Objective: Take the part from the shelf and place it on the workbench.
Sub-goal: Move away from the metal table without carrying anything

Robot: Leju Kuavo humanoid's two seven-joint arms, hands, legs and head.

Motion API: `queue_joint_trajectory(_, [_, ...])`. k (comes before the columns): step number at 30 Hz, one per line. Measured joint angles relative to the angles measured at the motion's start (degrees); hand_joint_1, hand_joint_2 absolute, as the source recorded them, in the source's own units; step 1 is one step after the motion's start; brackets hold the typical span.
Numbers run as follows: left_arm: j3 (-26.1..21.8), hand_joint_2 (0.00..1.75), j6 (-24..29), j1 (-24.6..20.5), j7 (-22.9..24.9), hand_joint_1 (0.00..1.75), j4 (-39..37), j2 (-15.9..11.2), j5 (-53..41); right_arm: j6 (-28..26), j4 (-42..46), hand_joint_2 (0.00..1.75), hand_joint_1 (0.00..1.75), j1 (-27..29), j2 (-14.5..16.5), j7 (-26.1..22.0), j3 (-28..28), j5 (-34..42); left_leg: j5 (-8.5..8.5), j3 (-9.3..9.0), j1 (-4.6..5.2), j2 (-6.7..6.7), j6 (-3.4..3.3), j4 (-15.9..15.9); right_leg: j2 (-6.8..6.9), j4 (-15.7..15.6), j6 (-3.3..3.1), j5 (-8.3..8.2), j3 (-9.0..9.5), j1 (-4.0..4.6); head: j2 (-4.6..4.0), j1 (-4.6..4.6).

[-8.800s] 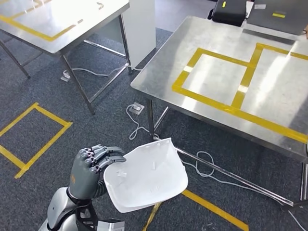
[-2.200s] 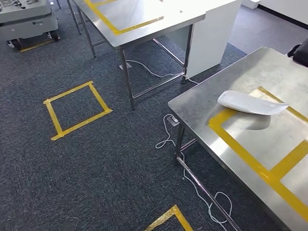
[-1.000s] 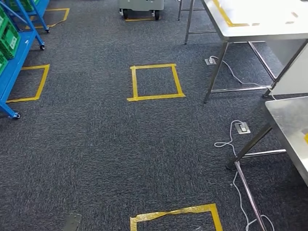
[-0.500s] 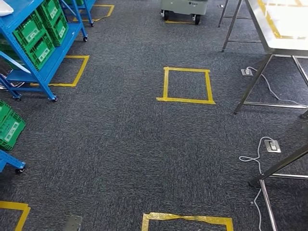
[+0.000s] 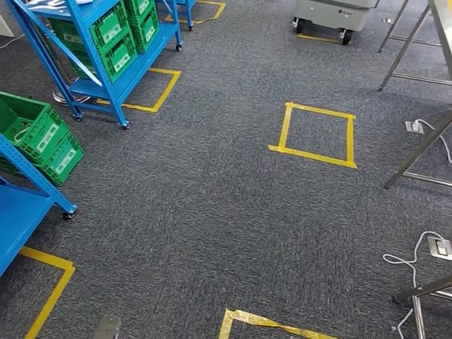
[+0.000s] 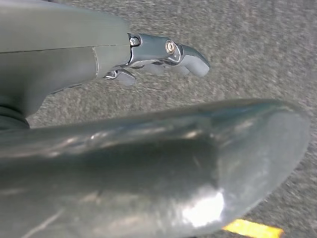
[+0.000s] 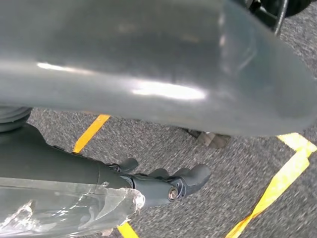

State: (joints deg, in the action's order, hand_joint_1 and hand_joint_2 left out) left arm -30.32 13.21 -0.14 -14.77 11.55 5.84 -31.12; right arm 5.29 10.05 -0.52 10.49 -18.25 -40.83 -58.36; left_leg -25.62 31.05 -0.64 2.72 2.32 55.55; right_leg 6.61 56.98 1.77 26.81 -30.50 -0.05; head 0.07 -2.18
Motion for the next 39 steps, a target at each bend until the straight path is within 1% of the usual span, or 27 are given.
queue_joint_trajectory(1, [-0.01, 0.0, -0.01, 0.12, 0.04, 0.0, -0.01, -0.03, 0.0, 0.05, 0.0, 0.0, 0.0, -0.12, 0.0, 0.0, 0.01, -0.03, 0.11, 0.06, 0.05, -0.51, -0.53, -0.03, -0.16, 0.09, 0.36, 0.19, 0.14, -0.18, 0.0, 0.03])
queue_joint_trajectory(3, [-0.04, 0.0, 0.0, 0.12, -0.02, 0.0, -0.02, -0.09, 0.01, 0.18, 0.0, 0.0, 0.0, -0.21, 0.01, 0.0, 0.05, -0.09, 0.48, 0.2, -0.01, -1.66, -1.44, -0.1, -2.51, 2.76, 0.89, 2.18, -0.89, -0.5, 0.0, 0.17])
queue_joint_trajectory(5, [-0.07, 0.0, 0.02, -0.06, -0.12, 0.0, -0.03, -0.1, -0.02, 0.32, 0.0, 0.0, 0.0, -0.06, 0.02, 0.05, 0.17, -0.21, 0.67, 0.4, 0.05, -3.05, -2.0, -0.11, -5.46, 10.52, 0.98, 6.29, -4.4, -0.57, 0.0, 0.34])
queue_joint_trajectory(6, [-0.07, 0.0, 0.05, -0.12, -0.01, 0.0, -0.03, -0.08, -0.01, 0.4, -0.01, 0.0, 0.0, 0.04, 0.02, 0.13, 0.25, -0.35, 0.7, 0.46, 0.15, -3.82, -2.15, -0.11, -6.08, 14.71, 0.91, 7.95, -6.38, -0.52, 0.0, 0.36])
queue_joint_trajectory(7, [-0.1, 0.0, 0.1, -0.11, 0.34, 0.0, -0.03, -0.07, 0.06, 0.47, -0.01, 0.0, 0.0, 0.12, 0.02, 0.25, 0.33, -0.53, 0.72, 0.48, 0.25, -4.66, -2.22, -0.1, -6.4, 17.52, 0.79, 8.66, -7.81, -0.46, 0.0, 0.36])
queue_joint_trajectory(8, [-0.16, 0.0, 0.14, -0.06, 0.82, 0.0, -0.03, -0.06, 0.21, 0.52, -0.02, 0.0, 0.0, 0.16, 0.02, 0.37, 0.4, -0.7, 0.73, 0.47, 0.32, -5.46, -2.25, -0.1, -6.54, 18.05, 0.61, 8.17, -8.24, -0.42, 0.0, 0.37])
queue_joint_trajectory(9, [-0.23, 0.0, 0.18, -0.03, 1.37, 0.0, -0.03, -0.07, 0.39, 0.55, -0.02, 0.0, 0.0, 0.17, 0.02, 0.49, 0.49, -0.87, 0.74, 0.42, 0.35, -6.27, -2.23, -0.09, -6.71, 16.31, 0.4, 6.66, -7.57, -0.4, 0.0, 0.37])
queue_joint_trajectory(10, [-0.3, 0.0, 0.2, -0.01, 1.83, 0.0, -0.03, -0.07, 0.55, 0.57, -0.02, 0.0, 0.0, 0.17, 0.01, 0.58, 0.58, -0.99, 0.77, 0.36, 0.34, -7.16, -2.18, -0.08, -7.35, 12.44, 0.18, 4.37, -5.84, -0.42, 0.0, 0.38])
queue_joint_trajectory(12, [-0.37, 0.0, 0.16, -0.05, 2.27, 0.0, -0.03, -0.07, 0.67, 0.64, -0.03, 0.0, 0.0, 0.16, 0.01, 0.75, 0.78, -1.17, 0.83, 0.39, 0.29, -8.78, -1.88, 0.0, -10.13, 4.33, -0.06, 1.07, -2.07, -0.62, 0.0, 0.37])
queue_joint_trajectory(13, [-0.38, 0.0, 0.12, -0.04, 2.27, 0.0, -0.03, -0.07, 0.64, 0.67, -0.03, 0.0, 0.0, 0.14, 0.02, 0.84, 0.86, -1.24, 0.92, 0.54, 0.2, -9.46, -1.6, 0.06, -11.25, 1.75, -0.08, 0.29, -0.85, -0.66, 0.0, 0.36])
queue_joint_trajectory(14, [-0.39, 0.0, 0.08, 0.0, 2.19, 0.0, -0.03, -0.07, 0.58, 0.69, -0.04, 0.0, 0.0, 0.09, 0.03, 0.9, 0.9, -1.3, 1.01, 0.75, 0.09, -9.95, -1.28, 0.1, -11.81, 0.89, -0.09, 0.27, -0.45, -0.62, 0.0, 0.31])
queue_joint_trajectory(16, [-0.44, 0.0, 0.08, 0.29, 1.94, 0.0, -0.05, -0.08, 0.33, 0.69, -0.04, 0.0, 0.0, -0.01, 0.05, 0.97, 0.94, -1.45, 1.29, 1.24, -0.28, -10.84, -0.46, 0.04, -10.92, 0.84, -0.51, 0.08, -0.49, -0.29, 0.0, 0.31])
queue_joint_trajectory(18, [-0.57, 0.0, 0.18, 0.51, 1.83, 0.0, -0.09, -0.06, 0.21, 0.68, -0.04, 0.0, 0.0, -0.05, 0.08, 0.99, 0.99, -1.66, 0.42, 2.09, -0.29, -8.84, 0.15, 1.08, -9.59, 0.52, -1.31, -0.3, -0.51, -0.19, 0.0, 0.16])
queue_joint_trajectory(20, [-0.66, 0.0, 0.25, 0.29, 1.82, 0.0, -0.09, 0.01, 0.26, 0.67, -0.04, 0.0, 0.0, 0.12, 0.1, 0.99, 1.04, -1.77, -2.76, 4.63, -0.03, -5.15, 0.44, 6.19, -7.88, 0.17, -1.79, -0.54, -0.5, -0.16, 0.0, -0.13])
queue_joint_trajectory(21, [-0.66, 0.0, 0.25, 0.12, 1.82, 0.0, -0.09, 0.03, 0.27, 0.67, -0.04, 0.0, 0.0, 0.29, 0.11, 1.0, 1.05, -1.77, -4.65, 6.47, 0.03, -4.16, 0.57, 9.99, -6.98, 0.15, -1.89, -0.52, -0.53, -0.09, 0.0, -0.22])
queue_joint_trajectory(22, [-0.67, 0.0, 0.25, 0.0, 1.81, 0.0, -0.09, 0.02, 0.3, 0.67, -0.04, 0.0, 0.0, 0.42, 0.11, 1.02, 1.05, -1.77, -6.01, 8.16, 0.03, -3.81, 0.67, 13.51, -6.0, 0.15, -1.96, -0.48, -0.57, -0.02, 0.0, -0.24])
queue_joint_trajectory(23, [-0.69, 0.0, 0.25, 0.02, 1.81, 0.0, -0.09, 0.01, 0.37, 0.67, -0.04, 0.0, 0.0, 0.49, 0.11, 1.03, 1.06, -1.78, -6.44, 9.13, 0.03, -3.68, 0.73, 15.65, -5.07, 0.16, -2.0, -0.45, -0.59, 0.03, 0.0, -0.22])
queue_joint_trajectory(24, [-0.72, 0.0, 0.25, 0.1, 1.81, 0.0, -0.09, -0.02, 0.44, 0.68, -0.04, 0.0, 0.0, 0.49, 0.11, 1.04, 1.07, -1.78, -5.75, 9.03, 0.03, -3.58, 0.76, 15.66, -4.2, 0.16, -2.03, -0.41, -0.59, 0.04, 0.0, -0.24])
queue_joint_trajectory(26, [-0.74, 0.0, 0.25, 0.23, 1.81, 0.0, -0.09, -0.05, 0.57, 0.69, -0.04, 0.0, 0.0, 0.43, 0.12, 1.03, 1.13, -1.79, -2.25, 5.72, 0.06, -2.39, 0.69, 9.89, -2.68, 0.16, -1.91, -0.32, -0.45, 0.04, 0.0, -0.25])
queue_joint_trajectory(27, [-0.74, 0.0, 0.25, 0.16, 1.81, 0.0, -0.09, -0.04, 0.57, 0.69, -0.04, 0.0, 0.0, 0.42, 0.13, 1.03, 1.16, -1.79, -0.79, 3.44, 0.22, -0.56, 0.63, 5.82, -2.0, 0.2, -1.74, -0.21, -0.36, 0.18, 0.0, -0.28])
queue_joint_trajectory(29, [-0.75, 0.0, 0.25, -0.12, 1.81, 0.0, -0.09, -0.01, 0.58, 0.69, -0.04, 0.0, 0.0, 0.43, 0.13, 1.02, 1.21, -1.87, 0.55, 0.66, 0.49, 1.9, 0.03, 0.71, -0.82, 0.34, -1.24, 0.12, -0.17, 0.59, 0.0, -0.14])
queue_joint_trajectory(30, [-0.77, 0.0, 0.24, -0.2, 1.82, 0.0, -0.09, 0.01, 0.64, 0.69, -0.04, 0.0, 0.0, 0.43, 0.13, 1.01, 1.23, -1.96, 0.47, 0.43, 0.65, 2.2, -0.33, 0.07, -0.28, 0.36, -1.0, 0.25, -0.02, 0.78, 0.0, -0.05])
queue_joint_trajectory(32, [-0.95, 0.0, 0.23, -0.06, 1.86, 0.0, -0.1, 0.04, 0.92, 0.67, -0.04, 0.0, 0.0, 0.38, 0.13, 0.92, 1.34, -2.31, 0.64, 0.62, 0.65, 0.69, -1.13, 0.06, 0.69, 0.32, -0.47, 0.48, 0.35, 0.69, 0.0, 0.13])
queue_joint_trajectory(34, [-1.32, 0.0, 0.27, 0.07, 1.81, 0.0, -0.1, 0.06, 1.17, 0.67, -0.04, 0.0, 0.0, 0.32, 0.13, 0.62, 1.68, -2.91, 0.91, 0.7, 0.48, -0.67, -1.83, -0.02, -1.25, 2.29, 0.21, 2.13, -0.28, 0.36, 0.0, 0.36])
queue_joint_trajectory(36, [-1.72, 0.0, 0.43, -0.11, 1.66, 0.0, -0.09, 0.05, 1.26, 0.8, -0.04, 0.0, 0.0, 0.37, 0.03, 0.19, 2.18, -3.64, 1.17, 0.86, 0.36, -2.08, -2.38, -0.06, -4.73, 8.78, 0.65, 5.79, -3.07, 0.11, 0.0, 0.68])
queue_joint_trajectory(38, [-2.07, 0.0, 0.63, -0.34, 1.64, 0.0, -0.09, 0.06, 1.29, 1.14, -0.04, 0.0, 0.0, 0.51, -0.19, -0.07, 2.57, -4.14, 1.33, 1.08, 0.42, -3.76, -2.68, -0.04, -6.16, 15.93, 0.69, 8.47, -6.48, 0.06, 0.0, 0.81])
queue_joint_trajectory(39, [-2.24, 0.0, 0.73, -0.34, 1.73, 0.0, -0.09, 0.08, 1.32, 1.29, -0.04, 0.0, 0.0, 0.53, -0.28, -0.14, 2.68, -4.26, 1.39, 1.12, 0.45, -4.67, -2.69, -0.03, -6.39, 17.04, 0.61, 8.28, -7.14, 0.07, 0.0, 0.86])
